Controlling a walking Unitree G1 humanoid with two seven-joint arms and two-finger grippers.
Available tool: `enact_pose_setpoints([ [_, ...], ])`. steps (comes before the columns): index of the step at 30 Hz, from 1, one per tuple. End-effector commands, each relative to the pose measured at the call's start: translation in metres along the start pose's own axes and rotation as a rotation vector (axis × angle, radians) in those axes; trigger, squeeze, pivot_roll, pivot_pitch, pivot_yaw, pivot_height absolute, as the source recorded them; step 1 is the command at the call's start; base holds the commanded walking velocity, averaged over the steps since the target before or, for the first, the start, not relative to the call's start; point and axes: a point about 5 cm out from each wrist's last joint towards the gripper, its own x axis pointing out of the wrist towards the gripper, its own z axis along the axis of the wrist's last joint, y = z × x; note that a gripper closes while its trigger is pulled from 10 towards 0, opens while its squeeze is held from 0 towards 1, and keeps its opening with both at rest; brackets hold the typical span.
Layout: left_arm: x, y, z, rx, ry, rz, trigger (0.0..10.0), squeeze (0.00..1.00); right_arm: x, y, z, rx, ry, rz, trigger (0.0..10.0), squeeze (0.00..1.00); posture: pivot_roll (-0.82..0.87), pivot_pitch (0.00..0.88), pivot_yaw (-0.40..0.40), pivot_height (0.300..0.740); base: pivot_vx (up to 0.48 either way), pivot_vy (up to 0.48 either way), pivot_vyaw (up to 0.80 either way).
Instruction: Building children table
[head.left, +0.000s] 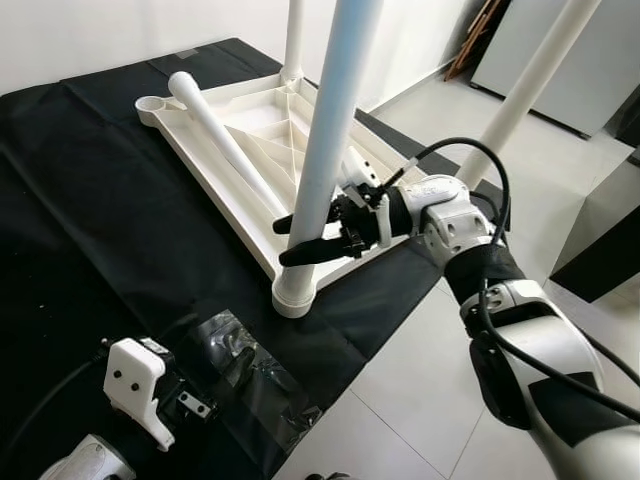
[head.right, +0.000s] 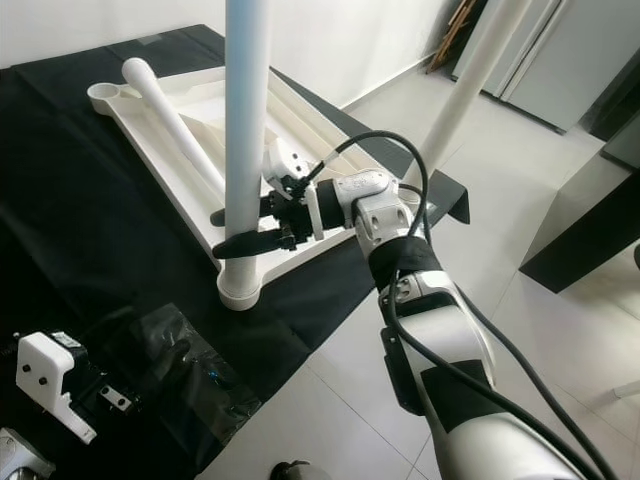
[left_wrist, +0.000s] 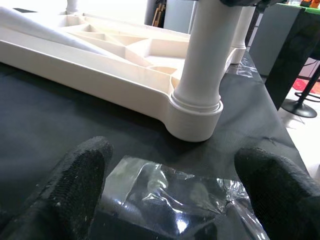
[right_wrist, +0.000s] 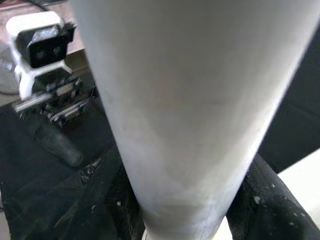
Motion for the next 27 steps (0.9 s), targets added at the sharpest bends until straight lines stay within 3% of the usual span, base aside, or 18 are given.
enact_pose_setpoints([
  [1,-0.001,-0.003,-0.001,-0.006,0.009,-0.004,10.0,0.00,-0.011,0.005,-0.011,0.032,0.029,-0.019,0.0,0.00,0.01,0.174,-0.161,0.740,0.000,0.000,0.00],
  [4,0.000,-0.001,-0.002,-0.006,0.008,-0.002,10.0,0.00,-0.014,0.008,-0.020,0.059,0.027,-0.157,0.0,0.00,-0.01,0.170,-0.170,0.740,0.000,0.000,0.00],
  [7,0.000,-0.001,-0.002,-0.006,0.008,-0.001,10.0,0.00,-0.014,0.008,-0.021,0.061,0.027,-0.166,0.0,0.00,-0.01,0.170,-0.170,0.740,0.000,0.000,0.00],
  [8,0.000,0.001,-0.002,-0.005,0.007,-0.001,10.0,0.00,0.008,0.003,-0.044,0.179,-0.003,-0.755,0.0,0.00,-0.03,0.166,-0.168,0.740,0.000,0.000,0.00],
  [9,0.002,0.004,-0.002,0.001,0.006,-0.005,10.0,0.00,0.025,0.037,-0.072,0.325,0.063,-0.998,0.0,0.00,-0.02,0.172,-0.146,0.740,0.000,0.000,0.00],
  [10,0.004,0.005,-0.002,0.006,0.006,-0.008,10.0,0.00,0.028,0.067,-0.086,0.441,0.118,-1.180,0.0,0.00,-0.02,0.172,-0.146,0.740,0.000,0.000,0.00],
  [11,0.005,0.007,-0.003,0.009,0.009,-0.013,10.0,0.00,0.030,0.085,-0.089,0.484,0.147,-1.238,0.0,0.00,-0.05,0.139,-0.132,0.740,0.000,0.000,0.00],
  [13,0.005,0.007,-0.004,0.010,0.011,-0.016,10.0,0.00,0.036,0.091,-0.086,0.470,0.139,-1.165,0.0,0.00,-0.05,0.139,-0.132,0.740,0.000,0.000,0.00],
  [16,0.006,0.010,-0.006,0.006,0.015,-0.029,10.0,0.00,0.039,0.084,-0.079,0.428,0.115,-1.142,0.0,0.00,-0.05,0.138,-0.132,0.740,0.000,0.000,0.00],
  [26,0.009,0.013,-0.007,0.004,0.003,-0.001,10.0,0.00,0.047,0.078,-0.081,0.481,0.098,-1.107,0.0,0.00,-0.04,0.113,-0.141,0.740,0.000,0.000,0.00],
  [27,0.009,0.013,-0.008,0.004,0.003,-0.001,10.0,0.00,0.052,0.081,-0.078,0.506,0.103,-1.118,4.1,0.00,-0.04,0.113,-0.140,0.740,0.000,0.000,0.00],
])
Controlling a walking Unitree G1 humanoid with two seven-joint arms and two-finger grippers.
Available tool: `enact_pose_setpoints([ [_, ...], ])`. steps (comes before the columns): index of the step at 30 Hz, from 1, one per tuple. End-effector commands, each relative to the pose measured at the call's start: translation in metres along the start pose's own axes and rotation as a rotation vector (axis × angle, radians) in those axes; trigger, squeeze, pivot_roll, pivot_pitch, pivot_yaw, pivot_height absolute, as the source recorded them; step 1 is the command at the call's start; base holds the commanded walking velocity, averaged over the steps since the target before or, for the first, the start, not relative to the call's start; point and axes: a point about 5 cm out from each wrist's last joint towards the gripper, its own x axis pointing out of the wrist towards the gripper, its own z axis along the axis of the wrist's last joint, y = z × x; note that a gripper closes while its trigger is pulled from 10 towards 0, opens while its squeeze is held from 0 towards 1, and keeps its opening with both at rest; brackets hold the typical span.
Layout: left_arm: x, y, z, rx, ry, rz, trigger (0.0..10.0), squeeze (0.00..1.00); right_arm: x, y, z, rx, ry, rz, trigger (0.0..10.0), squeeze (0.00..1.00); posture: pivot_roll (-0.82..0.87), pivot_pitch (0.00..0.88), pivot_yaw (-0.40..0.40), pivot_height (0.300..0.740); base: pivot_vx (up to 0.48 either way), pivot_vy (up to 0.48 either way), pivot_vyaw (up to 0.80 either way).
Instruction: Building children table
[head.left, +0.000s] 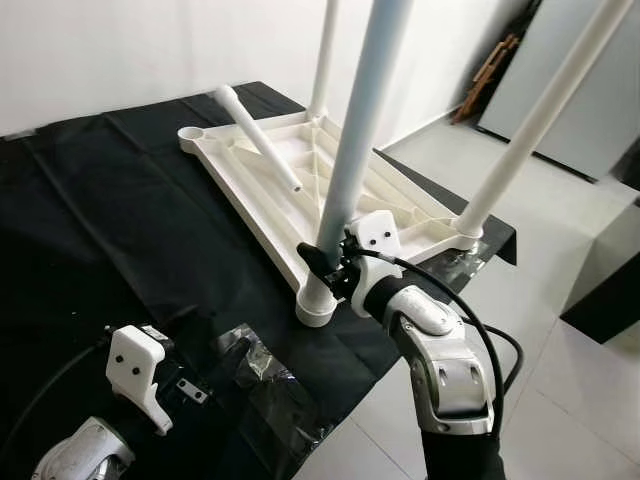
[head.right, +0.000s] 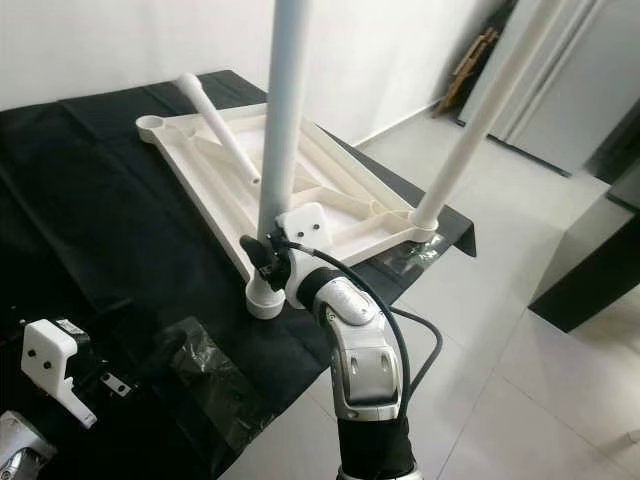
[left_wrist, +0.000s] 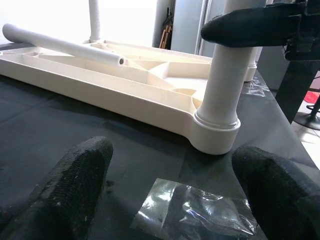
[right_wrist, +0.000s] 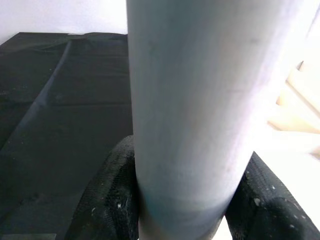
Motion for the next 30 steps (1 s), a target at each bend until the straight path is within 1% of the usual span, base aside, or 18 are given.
enact_pose_setpoints([
  [1,0.000,0.000,-0.002,-0.005,0.001,0.001,10.0,0.00,0.000,0.012,-0.039,0.119,0.208,-0.035,10.0,0.01,-0.05,0.110,-0.138,0.740,0.000,0.000,0.00],
  [3,0.000,0.000,-0.002,-0.005,0.001,0.001,10.0,0.00,0.000,0.012,-0.039,0.119,0.208,-0.035,10.0,0.01,-0.05,0.110,-0.138,0.740,0.000,0.000,0.00],
  [4,0.000,0.000,-0.002,-0.005,0.002,-0.003,10.0,0.00,0.001,0.022,-0.034,0.157,0.188,0.055,10.0,1.00,-0.05,0.110,-0.136,0.740,0.000,0.000,0.00],
  [5,0.000,-0.001,-0.002,-0.005,0.003,-0.004,10.0,0.00,0.000,0.030,-0.027,0.185,0.159,0.136,10.0,1.00,-0.05,0.108,-0.138,0.740,0.000,0.000,0.00],
  [6,0.000,-0.001,-0.002,-0.005,0.003,-0.004,10.0,0.00,0.000,0.030,-0.027,0.185,0.159,0.136,10.0,1.00,-0.05,0.108,-0.138,0.740,0.000,0.000,0.00],
  [7,0.001,-0.001,-0.003,-0.004,0.003,-0.004,10.0,0.00,-0.001,0.034,-0.023,0.201,0.137,0.192,10.0,1.00,-0.05,0.108,-0.139,0.740,0.000,0.000,0.00],
  [8,0.001,0.000,-0.003,-0.002,0.001,0.003,10.0,0.00,-0.001,0.033,-0.017,0.189,0.104,0.237,10.0,1.00,-0.06,0.106,-0.140,0.740,0.000,0.000,0.00],
  [13,0.001,0.001,-0.003,0.002,-0.004,0.020,10.0,0.00,-0.004,0.027,-0.016,0.152,0.092,0.321,10.0,1.00,-0.06,0.102,-0.147,0.740,0.000,0.000,0.00],
  [14,0.002,0.002,-0.003,0.008,-0.006,0.032,10.0,0.00,-0.007,0.025,-0.018,0.127,0.094,0.349,10.0,1.00,-0.06,0.101,-0.150,0.740,0.000,0.000,0.00],
  [17,-0.002,0.008,-0.004,0.029,0.001,0.140,10.0,0.00,-0.028,0.021,-0.028,0.076,0.113,0.413,10.0,1.00,-0.06,0.091,-0.150,0.740,0.000,0.000,0.00],
  [20,-0.003,0.010,-0.005,0.031,0.003,0.170,10.0,0.00,-0.033,0.021,-0.030,0.063,0.118,0.420,10.0,1.00,-0.06,0.090,-0.149,0.740,0.000,0.000,0.00],
  [22,-0.008,0.017,-0.007,0.037,0.041,0.306,10.0,0.00,-0.046,0.021,-0.038,0.060,0.132,0.446,10.0,1.00,-0.06,0.081,-0.138,0.740,0.000,0.000,0.00],
  [23,-0.008,0.017,-0.007,0.037,0.041,0.306,10.0,0.00,-0.046,0.021,-0.038,0.060,0.132,0.446,10.0,1.00,-0.06,0.081,-0.138,0.740,0.000,0.000,0.00],
  [24,-0.011,0.021,-0.010,0.026,0.084,0.379,10.0,0.00,-0.051,0.021,-0.040,0.062,0.127,0.463,10.0,1.00,-0.06,0.079,-0.137,0.740,0.000,0.000,0.00],
  [26,-0.011,0.021,-0.010,0.026,0.084,0.379,10.0,0.00,-0.051,0.021,-0.040,0.062,0.127,0.463,10.0,1.00,-0.06,0.079,-0.137,0.740,0.000,0.000,0.00],
  [27,-0.014,0.022,-0.010,0.009,0.108,0.432,10.0,0.00,-0.056,0.020,-0.040,0.066,0.115,0.476,10.0,1.00,-0.06,0.075,-0.133,0.740,0.000,0.000,0.00],
  [29,-0.015,0.020,-0.011,-0.002,0.127,0.464,10.0,0.00,-0.057,0.019,-0.040,0.060,0.100,0.486,10.0,1.00,-0.05,0.069,-0.131,0.740,0.000,0.000,0.00],
  [30,-0.016,0.015,-0.010,0.001,0.134,0.469,10.0,0.00,-0.057,0.019,-0.039,0.050,0.083,0.497,10.0,1.00,-0.05,0.064,-0.128,0.740,0.000,0.000,0.00],
])
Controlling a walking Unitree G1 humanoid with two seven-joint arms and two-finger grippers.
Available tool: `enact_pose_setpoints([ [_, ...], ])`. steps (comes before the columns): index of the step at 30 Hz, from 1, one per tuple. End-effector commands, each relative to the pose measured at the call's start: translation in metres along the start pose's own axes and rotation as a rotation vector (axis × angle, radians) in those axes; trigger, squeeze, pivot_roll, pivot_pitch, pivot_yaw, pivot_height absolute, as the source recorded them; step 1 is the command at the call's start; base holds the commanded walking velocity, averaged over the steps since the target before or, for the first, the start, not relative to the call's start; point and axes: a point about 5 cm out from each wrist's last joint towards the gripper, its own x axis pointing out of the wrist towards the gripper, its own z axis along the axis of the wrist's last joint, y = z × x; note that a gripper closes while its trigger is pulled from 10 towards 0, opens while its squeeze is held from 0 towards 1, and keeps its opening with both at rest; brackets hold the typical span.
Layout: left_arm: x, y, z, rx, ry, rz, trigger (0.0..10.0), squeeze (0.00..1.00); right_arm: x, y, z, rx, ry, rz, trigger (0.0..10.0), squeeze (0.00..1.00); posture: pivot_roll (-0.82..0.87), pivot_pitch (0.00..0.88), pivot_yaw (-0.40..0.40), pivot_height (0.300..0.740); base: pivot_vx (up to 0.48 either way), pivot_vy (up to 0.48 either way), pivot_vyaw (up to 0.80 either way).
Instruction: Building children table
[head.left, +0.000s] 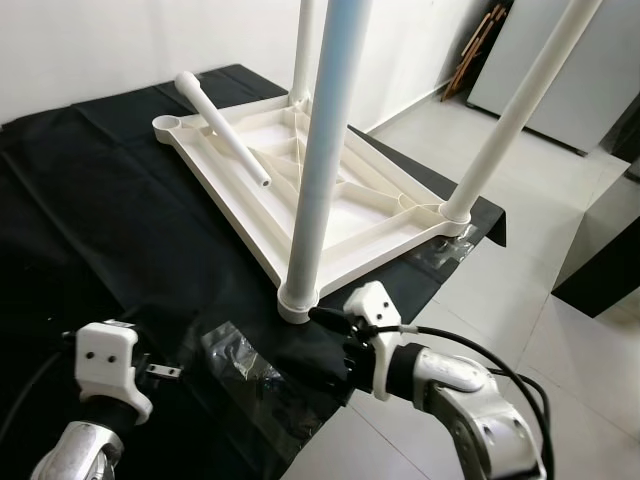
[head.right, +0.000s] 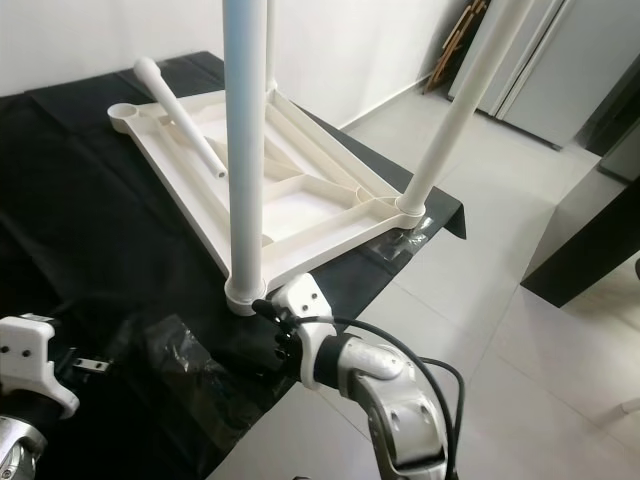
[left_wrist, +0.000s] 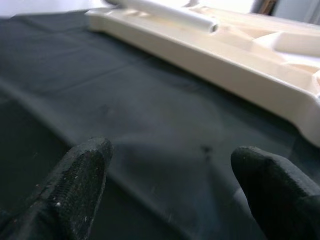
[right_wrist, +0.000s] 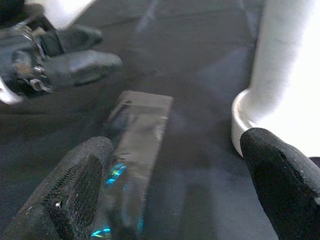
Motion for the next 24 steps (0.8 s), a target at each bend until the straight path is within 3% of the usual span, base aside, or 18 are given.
enact_pose_setpoints([
  [1,-0.002,-0.004,-0.001,-0.001,0.021,0.008,10.0,0.00,-0.004,0.000,0.004,-0.024,-0.030,0.007,10.0,1.00,-0.05,0.064,-0.128,0.740,0.000,0.000,0.00],
  [2,-0.004,-0.010,0.000,0.004,0.024,-0.002,10.0,0.00,-0.003,0.001,0.005,-0.041,-0.040,0.020,10.0,0.38,-0.05,0.062,-0.128,0.740,0.000,0.000,0.00],
  [3,-0.004,-0.010,0.000,0.004,0.024,-0.002,10.0,0.00,-0.003,0.001,0.005,-0.041,-0.040,0.020,10.0,0.38,-0.05,0.062,-0.128,0.740,0.000,0.000,0.00],
  [4,-0.007,-0.017,-0.001,0.005,0.034,-0.023,10.0,0.00,-0.001,0.001,0.006,-0.057,-0.052,0.030,10.0,0.00,-0.04,0.052,-0.126,0.740,0.000,-0.480,0.00],
  [10,-0.007,-0.025,-0.003,0.021,0.045,-0.023,10.0,0.00,0.008,-0.001,0.005,-0.054,-0.082,0.056,10.0,0.00,-0.03,0.044,-0.120,0.740,0.000,-0.480,0.00],
  [15,0.003,-0.025,-0.007,0.039,0.053,0.006,10.0,0.00,0.010,-0.013,0.002,0.025,-0.124,-0.006,10.0,0.00,-0.03,0.037,-0.122,0.740,0.000,-0.480,0.00],
  [19,0.005,-0.025,-0.007,0.035,0.058,0.016,10.0,0.00,0.010,-0.015,0.001,0.024,-0.127,-0.016,10.0,0.00,-0.03,0.032,-0.124,0.740,0.000,-0.480,0.00],
  [24,0.009,-0.022,-0.008,0.018,0.066,0.069,10.0,0.00,0.014,-0.023,0.002,-0.044,-0.113,-0.081,10.0,0.00,-0.03,0.022,-0.129,0.740,0.000,-0.472,0.00],
])
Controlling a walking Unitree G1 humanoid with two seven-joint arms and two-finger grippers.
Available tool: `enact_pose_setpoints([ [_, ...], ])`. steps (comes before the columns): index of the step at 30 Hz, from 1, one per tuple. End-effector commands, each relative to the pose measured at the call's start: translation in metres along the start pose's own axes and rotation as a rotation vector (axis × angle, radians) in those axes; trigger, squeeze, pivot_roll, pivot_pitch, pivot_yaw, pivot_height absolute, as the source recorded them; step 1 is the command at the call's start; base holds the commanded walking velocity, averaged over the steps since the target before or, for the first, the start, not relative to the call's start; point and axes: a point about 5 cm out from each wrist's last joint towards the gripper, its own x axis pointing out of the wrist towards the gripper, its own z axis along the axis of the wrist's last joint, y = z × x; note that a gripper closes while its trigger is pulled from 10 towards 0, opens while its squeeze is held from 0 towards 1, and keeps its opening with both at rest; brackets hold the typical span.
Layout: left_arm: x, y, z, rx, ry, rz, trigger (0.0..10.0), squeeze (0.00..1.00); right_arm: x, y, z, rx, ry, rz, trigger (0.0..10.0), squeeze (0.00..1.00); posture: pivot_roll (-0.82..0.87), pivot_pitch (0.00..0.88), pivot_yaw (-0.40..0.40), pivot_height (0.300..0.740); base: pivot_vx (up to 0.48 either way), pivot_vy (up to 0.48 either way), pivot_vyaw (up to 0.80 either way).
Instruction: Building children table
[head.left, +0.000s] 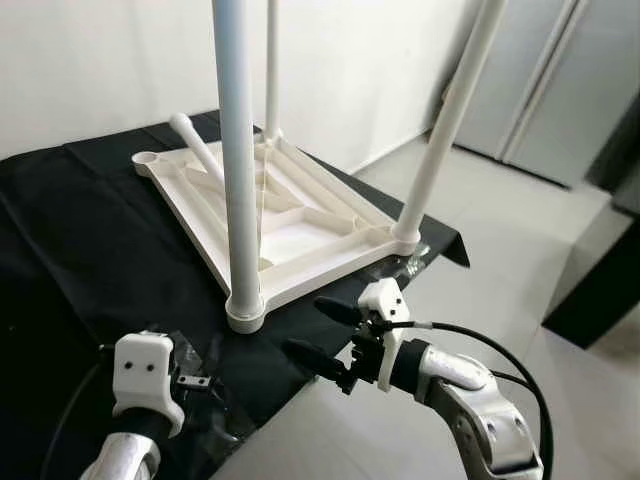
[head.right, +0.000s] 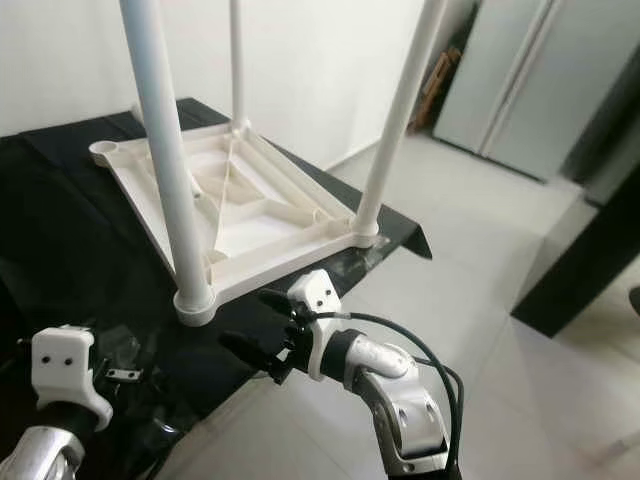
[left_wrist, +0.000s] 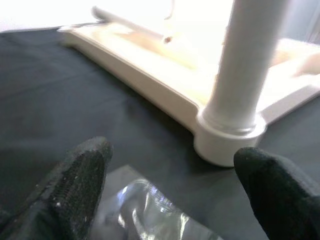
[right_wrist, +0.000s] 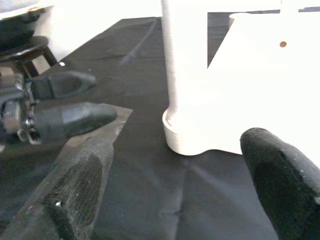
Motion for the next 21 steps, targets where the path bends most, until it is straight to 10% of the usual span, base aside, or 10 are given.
enact_pose_setpoints([
  [1,0.0007,-0.0022,-0.0033,-0.004,0.020,0.006,10.0,0.00,-0.0032,-0.0078,-0.0009,-0.034,0.021,-0.046,10.0,0.00,-0.03,0.022,-0.129,0.740,0.000,-0.472,0.00],
  [12,0.0053,-0.0061,-0.0025,-0.023,0.026,0.008,10.0,0.00,-0.0025,-0.0123,-0.0048,-0.070,0.070,-0.037,10.0,0.00,-0.03,0.020,-0.143,0.740,0.000,-0.458,0.51],
  [21,0.0085,-0.0077,0.0001,-0.018,0.014,-0.004,10.0,0.00,-0.0010,-0.0146,-0.0069,-0.081,0.091,-0.027,10.0,0.00,-0.04,0.021,-0.150,0.740,0.000,0.000,0.80],
])
